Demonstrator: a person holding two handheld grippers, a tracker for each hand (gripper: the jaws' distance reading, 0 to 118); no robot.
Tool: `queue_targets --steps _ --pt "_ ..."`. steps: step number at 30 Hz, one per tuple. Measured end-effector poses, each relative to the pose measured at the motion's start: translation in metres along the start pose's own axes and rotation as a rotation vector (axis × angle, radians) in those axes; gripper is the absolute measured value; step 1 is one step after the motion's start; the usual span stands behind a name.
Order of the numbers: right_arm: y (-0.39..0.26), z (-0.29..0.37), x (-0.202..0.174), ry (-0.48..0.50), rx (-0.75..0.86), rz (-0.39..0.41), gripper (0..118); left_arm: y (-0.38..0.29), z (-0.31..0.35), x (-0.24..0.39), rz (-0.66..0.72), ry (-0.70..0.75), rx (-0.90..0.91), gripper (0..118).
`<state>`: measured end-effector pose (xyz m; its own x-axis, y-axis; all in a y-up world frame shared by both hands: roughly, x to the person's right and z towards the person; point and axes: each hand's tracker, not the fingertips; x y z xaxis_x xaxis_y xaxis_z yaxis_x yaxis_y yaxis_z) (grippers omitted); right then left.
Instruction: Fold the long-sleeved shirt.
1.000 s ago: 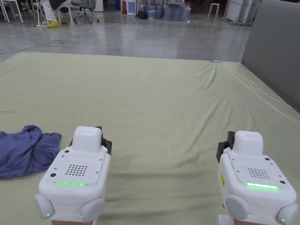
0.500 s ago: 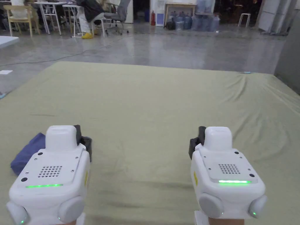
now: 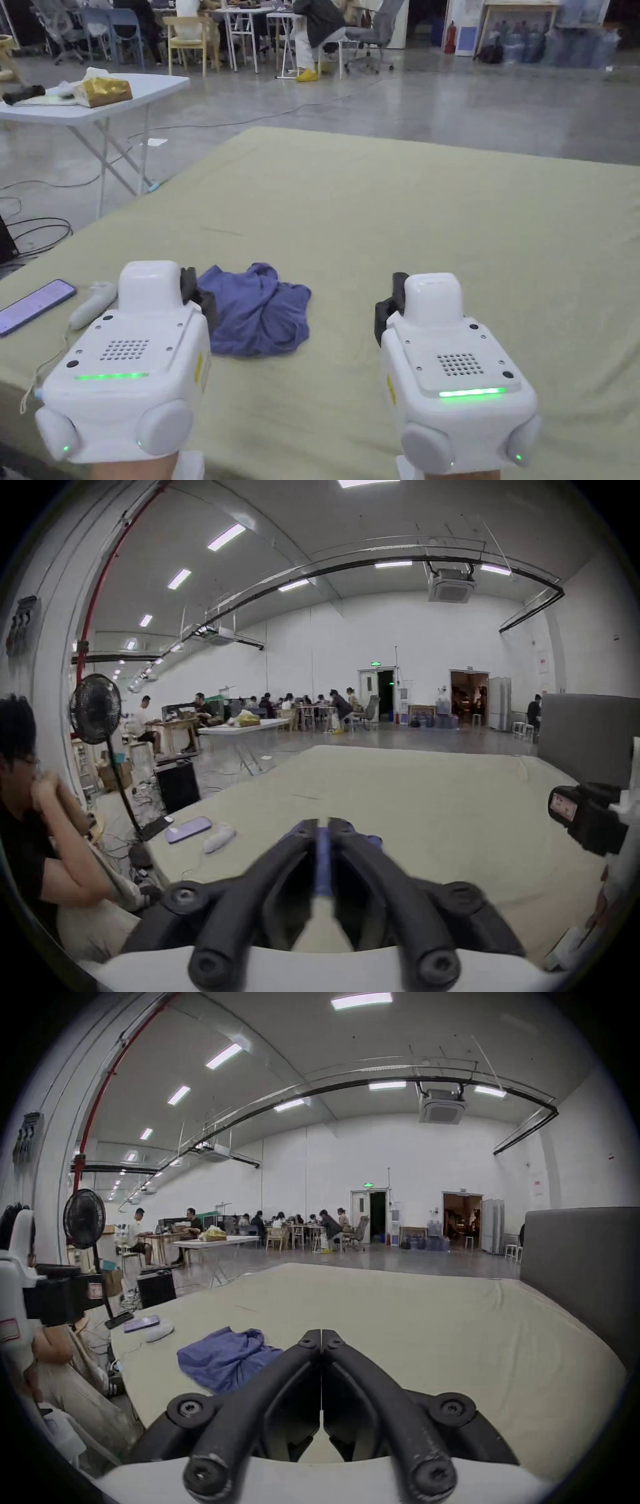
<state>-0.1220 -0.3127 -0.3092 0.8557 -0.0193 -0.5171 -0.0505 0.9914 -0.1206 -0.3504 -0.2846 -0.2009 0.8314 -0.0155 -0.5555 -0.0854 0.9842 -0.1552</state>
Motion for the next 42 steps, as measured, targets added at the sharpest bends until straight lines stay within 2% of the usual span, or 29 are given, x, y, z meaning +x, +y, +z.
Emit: queue_targets --steps 2,3,5,7,13,15,18,19,21,22,23,25,29,32,37,42 --pt "-0.002 0.000 0.004 0.002 -0.006 0.002 0 0.002 -0.032 0.006 0.045 -0.087 -0.055 101" --pt "-0.003 -0.001 0.005 0.000 -0.008 0.002 0 0.002 -0.050 0.011 0.061 -0.116 -0.113 117" --pt "-0.006 -0.001 0.009 -0.008 -0.012 0.003 0 -0.005 -0.092 0.020 0.082 -0.179 -0.240 118" --pt "-0.009 -0.003 0.015 -0.014 -0.018 0.002 0 -0.010 -0.135 0.029 0.071 -0.171 -0.270 118" --pt "-0.021 -0.017 0.031 -0.051 -0.059 -0.009 0 -0.062 -0.259 0.036 -0.115 -0.095 -0.677 117" --pt "-0.026 -0.023 0.037 -0.059 -0.075 -0.011 0 -0.084 -0.289 0.031 -0.098 -0.052 -0.748 112" --pt "-0.033 -0.031 0.044 -0.075 -0.101 -0.004 0 -0.108 -0.317 0.025 -0.037 0.007 -0.880 89" --pt "-0.035 -0.034 0.046 -0.078 -0.111 -0.006 0 -0.112 -0.322 0.023 -0.011 0.005 -0.920 75" --pt "-0.041 -0.040 0.049 -0.082 -0.125 -0.008 0 -0.113 -0.324 0.020 0.048 -0.031 -0.920 63" --pt "-0.043 -0.042 0.050 -0.085 -0.133 -0.007 0 -0.107 -0.322 0.020 0.031 -0.040 -0.867 38" --pt "-0.045 -0.044 0.052 -0.086 -0.141 -0.007 0 -0.101 -0.321 0.023 -0.001 -0.053 -0.852 20" --pt "-0.047 -0.044 0.053 -0.087 -0.150 -0.013 0 -0.089 -0.311 0.025 -0.054 -0.072 -0.802 19" --pt "-0.046 -0.035 0.060 -0.098 -0.150 -0.026 0 -0.053 -0.291 0.039 0.020 -0.170 -0.738 19" --pt "-0.040 -0.023 0.074 -0.130 -0.139 -0.027 0 -0.011 -0.264 0.078 -0.005 -0.305 -0.625 19" --pt "-0.027 0.010 0.117 -0.250 -0.102 -0.047 0 0.035 -0.202 0.200 -0.032 -0.609 -0.534 19" --pt "-0.017 0.056 0.174 -0.416 -0.071 -0.063 0 0.017 -0.145 0.355 -0.075 -0.860 -0.574 19"
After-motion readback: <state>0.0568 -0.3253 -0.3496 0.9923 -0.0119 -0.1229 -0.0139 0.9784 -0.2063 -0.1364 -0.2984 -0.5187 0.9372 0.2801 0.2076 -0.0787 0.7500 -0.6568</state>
